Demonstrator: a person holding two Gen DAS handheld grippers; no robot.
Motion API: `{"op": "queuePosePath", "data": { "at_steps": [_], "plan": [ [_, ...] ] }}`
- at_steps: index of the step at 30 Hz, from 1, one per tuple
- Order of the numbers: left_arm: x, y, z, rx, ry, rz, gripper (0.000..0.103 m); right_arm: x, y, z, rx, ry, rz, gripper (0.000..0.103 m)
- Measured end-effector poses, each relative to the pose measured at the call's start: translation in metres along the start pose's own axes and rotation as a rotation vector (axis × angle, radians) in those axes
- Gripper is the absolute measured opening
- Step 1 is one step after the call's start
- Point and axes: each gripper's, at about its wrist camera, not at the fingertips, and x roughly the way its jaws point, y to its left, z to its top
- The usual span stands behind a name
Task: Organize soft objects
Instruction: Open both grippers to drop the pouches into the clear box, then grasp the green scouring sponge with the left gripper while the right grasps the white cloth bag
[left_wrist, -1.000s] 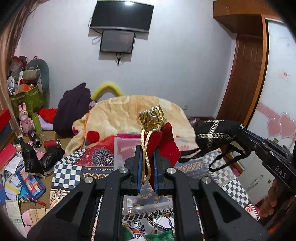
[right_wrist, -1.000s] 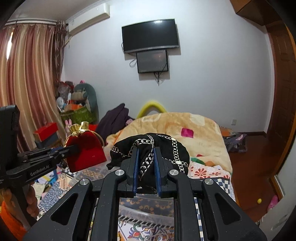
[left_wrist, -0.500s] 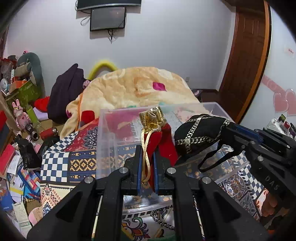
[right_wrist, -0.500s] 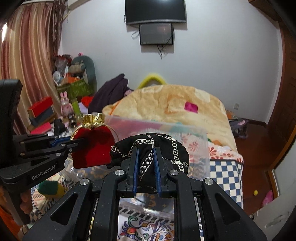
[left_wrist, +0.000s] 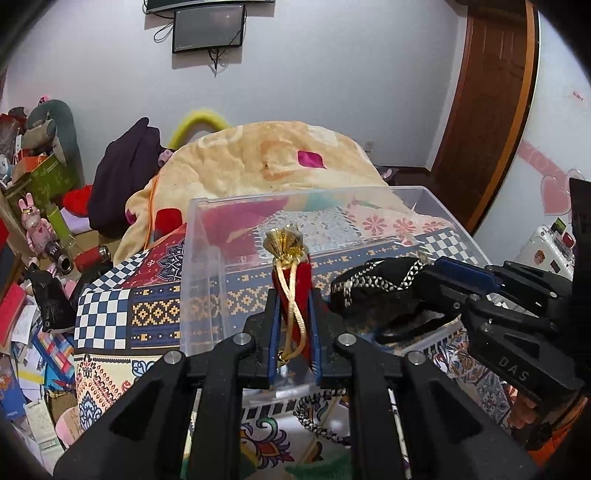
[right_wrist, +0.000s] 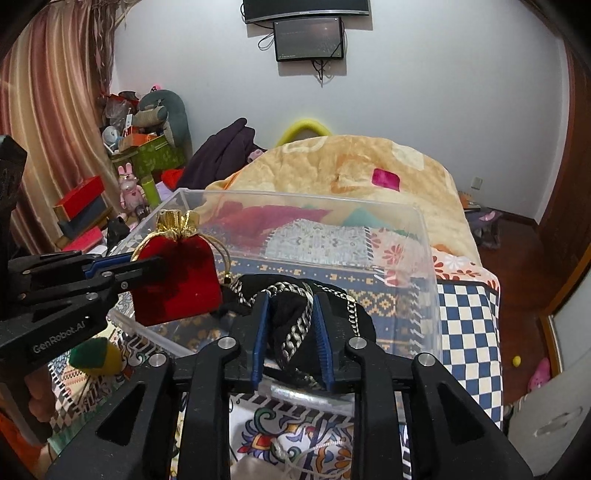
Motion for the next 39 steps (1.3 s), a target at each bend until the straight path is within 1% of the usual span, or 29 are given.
{"op": "queuePosePath", "data": {
  "at_steps": [1, 2, 3, 6, 7, 9, 10, 12, 13, 15, 16, 18, 21, 24, 29, 34, 39],
  "plan": [
    [-0.003, 0.0, 0.0, 0.0, -0.006, 0.001, 0.021, -0.001, 0.001, 0.0, 0.001, 0.001, 0.002, 0.025],
    [-0.007, 0.0, -0.001, -0.001, -0.015, 0.002, 0.028, -0.004, 0.0, -0.001, 0.003, 0.0, 0.001, 0.029],
    [-0.012, 0.001, -0.001, -0.001, -0.028, 0.004, 0.036, -0.007, -0.001, -0.002, 0.007, -0.004, 0.001, 0.036],
    [-0.027, 0.001, -0.001, 0.006, -0.073, 0.013, 0.047, -0.019, -0.003, -0.003, 0.016, -0.04, -0.005, 0.05],
    [-0.034, 0.002, -0.001, 0.009, -0.086, 0.013, 0.048, -0.024, -0.003, -0.003, 0.015, -0.053, -0.01, 0.051],
    [-0.047, 0.003, -0.002, 0.012, -0.116, 0.017, 0.058, -0.033, -0.003, -0.002, 0.014, -0.074, -0.012, 0.055],
    [-0.053, 0.004, -0.002, 0.013, -0.13, 0.022, 0.06, -0.037, -0.003, -0.001, 0.013, -0.085, -0.012, 0.057],
    [-0.064, 0.006, -0.004, 0.014, -0.155, 0.031, 0.07, -0.047, -0.003, -0.001, 0.011, -0.114, -0.014, 0.065],
    [-0.071, 0.007, -0.005, 0.012, -0.17, 0.04, 0.074, -0.052, -0.002, -0.001, 0.01, -0.128, -0.016, 0.067],
    [-0.081, 0.01, -0.008, 0.003, -0.193, 0.05, 0.085, -0.062, -0.001, -0.004, 0.008, -0.148, -0.012, 0.079],
    [-0.085, 0.013, -0.01, -0.001, -0.2, 0.052, 0.088, -0.065, -0.001, -0.004, 0.009, -0.156, -0.009, 0.081],
    [-0.093, 0.018, -0.015, -0.013, -0.21, 0.06, 0.098, -0.072, 0.0, -0.009, 0.014, -0.167, -0.005, 0.084],
    [-0.097, 0.023, -0.023, -0.021, -0.205, 0.068, 0.1, -0.074, 0.002, -0.018, 0.02, -0.155, 0.008, 0.086],
    [-0.093, 0.029, -0.034, -0.026, -0.172, 0.075, 0.1, -0.07, 0.004, -0.029, 0.023, -0.122, 0.017, 0.086],
    [-0.078, 0.038, -0.057, -0.029, -0.102, 0.112, 0.1, -0.058, 0.007, -0.054, 0.013, -0.047, 0.015, 0.086],
    [-0.061, 0.046, -0.079, -0.051, -0.032, 0.122, 0.1, -0.049, 0.003, -0.076, 0.029, 0.016, 0.02, 0.086],
    [-0.041, 0.05, -0.095, -0.059, 0.036, 0.126, 0.1, -0.036, 0.002, -0.094, 0.047, 0.095, 0.059, 0.086]
  ]
}}
